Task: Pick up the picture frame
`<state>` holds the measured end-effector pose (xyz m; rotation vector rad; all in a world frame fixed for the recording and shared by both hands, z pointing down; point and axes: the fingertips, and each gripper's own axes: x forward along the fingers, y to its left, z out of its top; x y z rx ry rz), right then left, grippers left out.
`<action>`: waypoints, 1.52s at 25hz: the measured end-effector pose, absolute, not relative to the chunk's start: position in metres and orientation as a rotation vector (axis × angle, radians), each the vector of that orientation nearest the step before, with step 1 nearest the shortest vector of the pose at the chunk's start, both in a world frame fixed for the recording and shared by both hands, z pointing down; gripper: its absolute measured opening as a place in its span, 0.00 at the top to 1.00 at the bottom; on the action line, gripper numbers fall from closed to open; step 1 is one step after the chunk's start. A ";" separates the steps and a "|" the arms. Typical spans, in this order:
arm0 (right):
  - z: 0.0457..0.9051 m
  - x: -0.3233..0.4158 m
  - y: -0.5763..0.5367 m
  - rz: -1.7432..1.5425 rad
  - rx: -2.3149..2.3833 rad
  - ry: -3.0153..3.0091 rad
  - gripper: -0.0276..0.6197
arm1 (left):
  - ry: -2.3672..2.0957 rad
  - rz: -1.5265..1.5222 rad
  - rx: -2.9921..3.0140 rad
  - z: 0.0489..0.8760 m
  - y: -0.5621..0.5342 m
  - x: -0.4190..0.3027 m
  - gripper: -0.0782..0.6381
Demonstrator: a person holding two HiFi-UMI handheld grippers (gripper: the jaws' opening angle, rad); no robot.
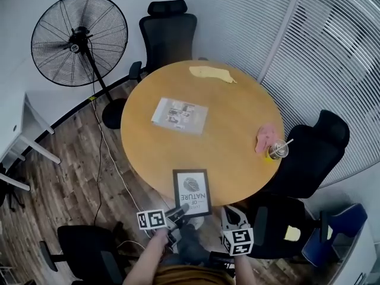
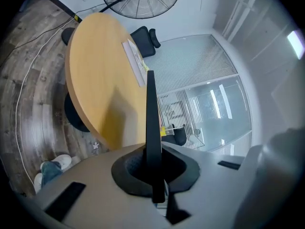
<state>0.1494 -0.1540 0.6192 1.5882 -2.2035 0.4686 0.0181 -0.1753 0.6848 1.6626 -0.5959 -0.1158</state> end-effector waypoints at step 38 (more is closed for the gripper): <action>0.548 0.122 -0.094 0.330 1.813 -2.289 0.94 | -0.470 -0.183 1.911 0.562 -0.115 0.015 0.84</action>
